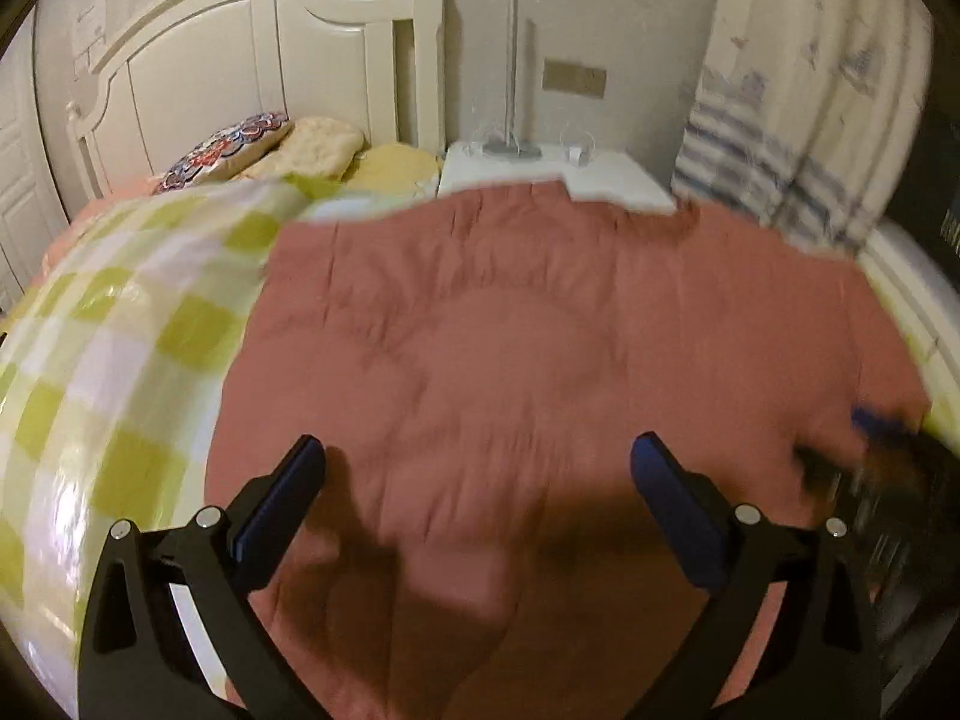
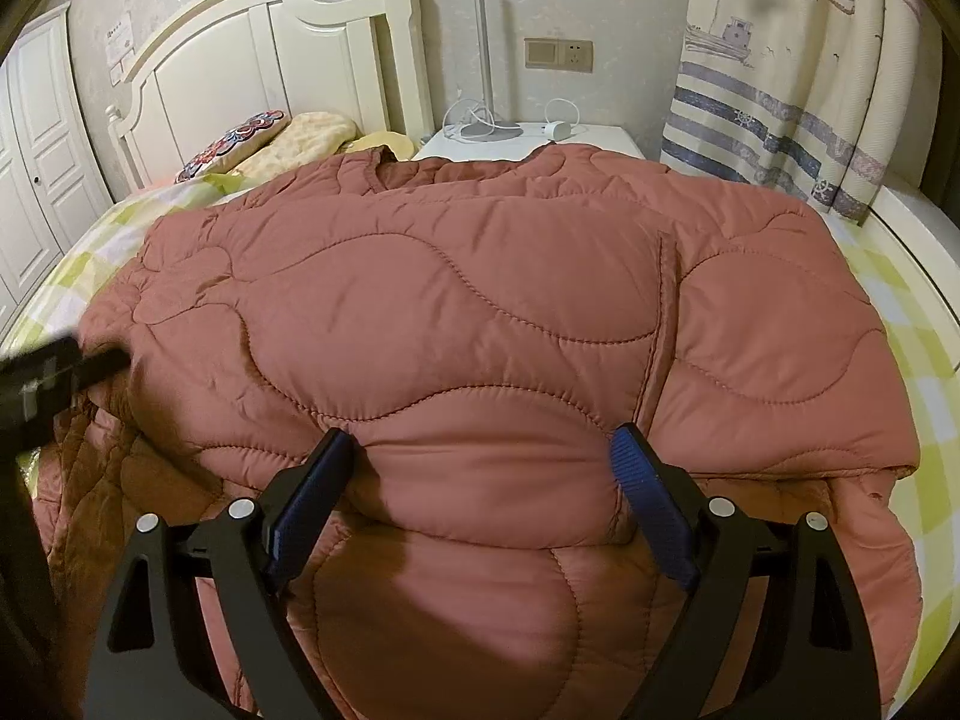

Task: Fold large clothes

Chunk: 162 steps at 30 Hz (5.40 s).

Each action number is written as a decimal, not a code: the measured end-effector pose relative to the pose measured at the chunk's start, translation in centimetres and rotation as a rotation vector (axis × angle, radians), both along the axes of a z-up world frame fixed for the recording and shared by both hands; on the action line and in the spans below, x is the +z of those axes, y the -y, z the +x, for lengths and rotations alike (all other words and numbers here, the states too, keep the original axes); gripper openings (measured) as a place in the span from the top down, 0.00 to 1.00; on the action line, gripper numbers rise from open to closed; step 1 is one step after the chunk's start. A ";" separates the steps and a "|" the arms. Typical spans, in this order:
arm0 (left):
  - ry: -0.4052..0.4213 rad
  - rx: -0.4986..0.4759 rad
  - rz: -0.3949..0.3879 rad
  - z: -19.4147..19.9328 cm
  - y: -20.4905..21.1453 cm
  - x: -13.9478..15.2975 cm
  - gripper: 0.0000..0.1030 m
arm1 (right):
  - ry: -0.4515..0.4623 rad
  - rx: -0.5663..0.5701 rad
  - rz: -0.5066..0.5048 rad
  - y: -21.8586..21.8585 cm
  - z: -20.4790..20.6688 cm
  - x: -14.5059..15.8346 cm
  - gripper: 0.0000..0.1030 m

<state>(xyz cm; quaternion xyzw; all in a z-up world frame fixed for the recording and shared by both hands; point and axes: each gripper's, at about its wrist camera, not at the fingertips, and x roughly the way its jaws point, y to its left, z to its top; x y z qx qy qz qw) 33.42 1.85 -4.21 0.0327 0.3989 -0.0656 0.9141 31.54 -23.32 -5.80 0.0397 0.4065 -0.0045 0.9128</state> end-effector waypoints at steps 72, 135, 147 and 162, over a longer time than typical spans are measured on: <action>-0.017 -0.137 0.143 -10.3 5.2 -3.4 0.02 | -0.089 0.069 -0.142 -1.4 -11.3 -1.3 0.05; 0.097 -0.237 0.163 -27.9 -1.0 -1.0 0.02 | 0.038 0.163 -0.141 -4.8 -24.6 -1.7 0.05; 0.092 -0.122 -0.023 -27.6 -7.3 0.3 0.02 | 0.100 0.045 -0.121 -0.9 -26.7 -0.3 0.05; 0.155 -0.201 0.023 -30.9 -6.0 0.9 0.02 | 0.163 0.045 -0.078 -1.8 -29.7 0.0 0.05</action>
